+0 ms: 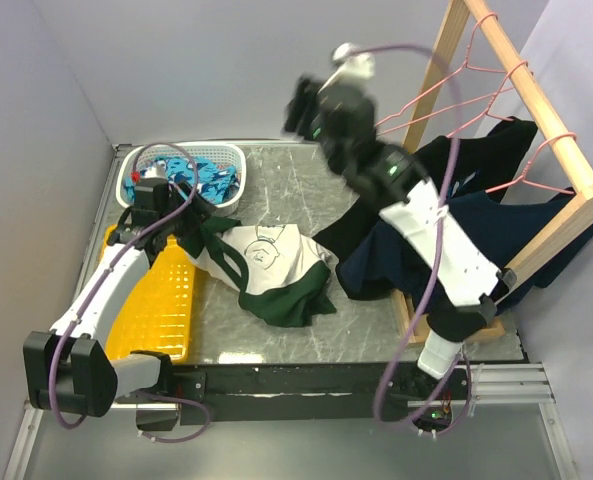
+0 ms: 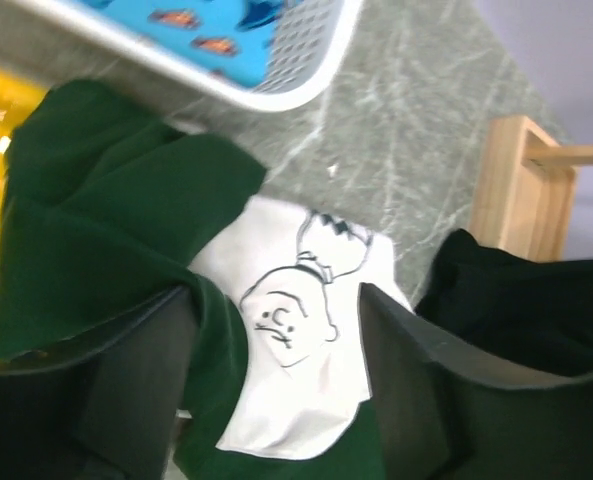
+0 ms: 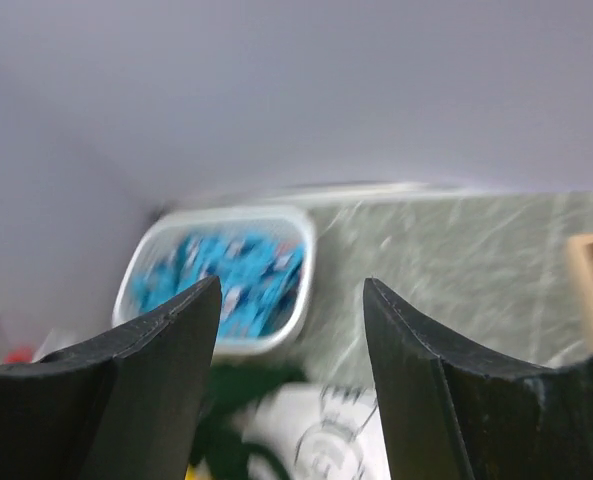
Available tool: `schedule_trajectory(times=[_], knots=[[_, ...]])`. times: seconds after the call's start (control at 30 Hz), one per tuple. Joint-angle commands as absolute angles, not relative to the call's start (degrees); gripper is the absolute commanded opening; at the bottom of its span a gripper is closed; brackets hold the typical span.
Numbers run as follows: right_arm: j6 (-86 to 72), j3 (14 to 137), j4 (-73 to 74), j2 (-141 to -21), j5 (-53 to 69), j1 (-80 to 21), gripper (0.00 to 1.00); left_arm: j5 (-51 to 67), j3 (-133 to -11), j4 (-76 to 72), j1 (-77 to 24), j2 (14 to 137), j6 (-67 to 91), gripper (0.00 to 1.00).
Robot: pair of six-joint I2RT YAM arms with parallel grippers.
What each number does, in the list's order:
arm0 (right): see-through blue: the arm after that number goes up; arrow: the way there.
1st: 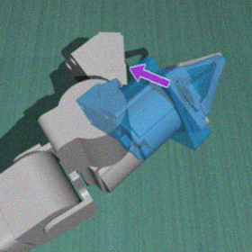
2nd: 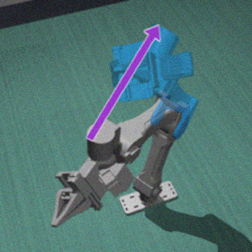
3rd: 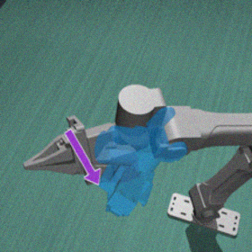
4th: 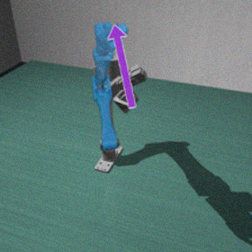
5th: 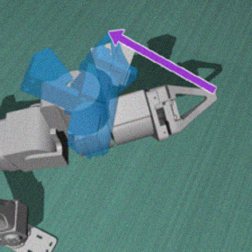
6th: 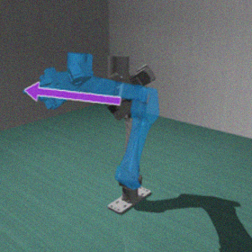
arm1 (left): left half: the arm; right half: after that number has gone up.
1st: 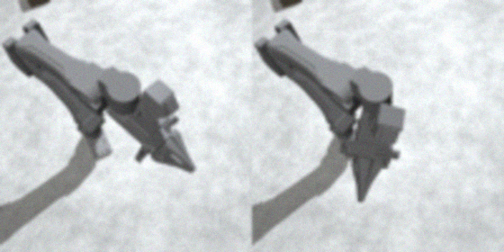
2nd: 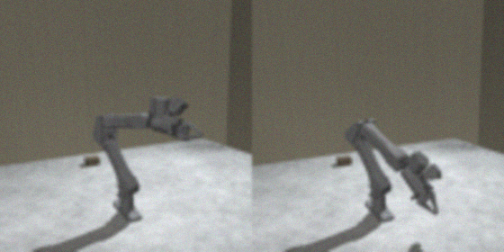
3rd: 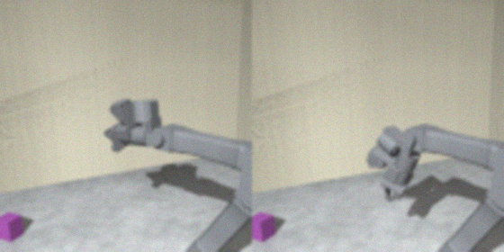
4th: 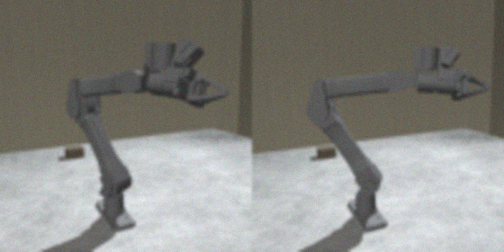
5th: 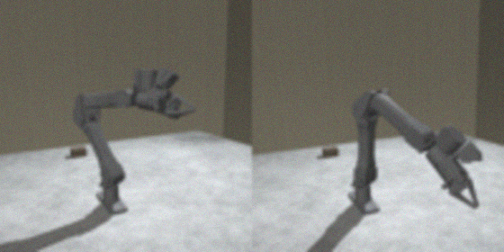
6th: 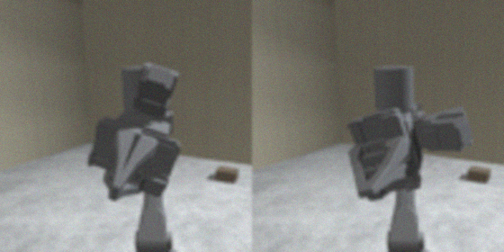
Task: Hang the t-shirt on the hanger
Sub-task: Pick up the hanger from the clothesline.
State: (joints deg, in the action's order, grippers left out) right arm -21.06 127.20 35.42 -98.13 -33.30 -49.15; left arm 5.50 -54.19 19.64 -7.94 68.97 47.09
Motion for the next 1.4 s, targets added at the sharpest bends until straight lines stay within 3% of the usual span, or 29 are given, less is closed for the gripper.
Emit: schedule_trajectory(times=[0.0, 0.03, 0.17, 0.4, 1.07, 1.37], knots=[[-23.7, 134.7, 40.5, -99.8, -32.0, -40.7, 0.67, 8.5, -60.9, 21.3, -7.7, 70.0, 42.8, 0.78], [-24.9, 133.5, 40.2, -99.4, -31.3, -37.0, 0.67, 9.2, -61.6, 22.1, -7.7, 70.2, 42.3, 0.86], [-29.5, 127.5, 36.6, -96.2, -32.3, -30.3, 0.67, 10.0, -64.0, 24.6, -7.7, 69.9, 40.3, 0.99], [-32.2, 126.8, 34.5, -97.3, -38.3, -25.5, 0.67, 12.3, -64.3, 25.5, -7.7, 67.2, 38.1, 1.0], [-30.9, 117.7, 31.6, -94.7, -53.0, -24.6, 0.68, 16.5, -64.4, 25.0, -7.8, 65.7, 37.8, 0.99], [-30.4, 120.5, 28.6, -99.2, -49.1, -21.0, 0.68, 16.9, -64.5, 24.6, -7.9, 66.3, 37.6, 0.98]])
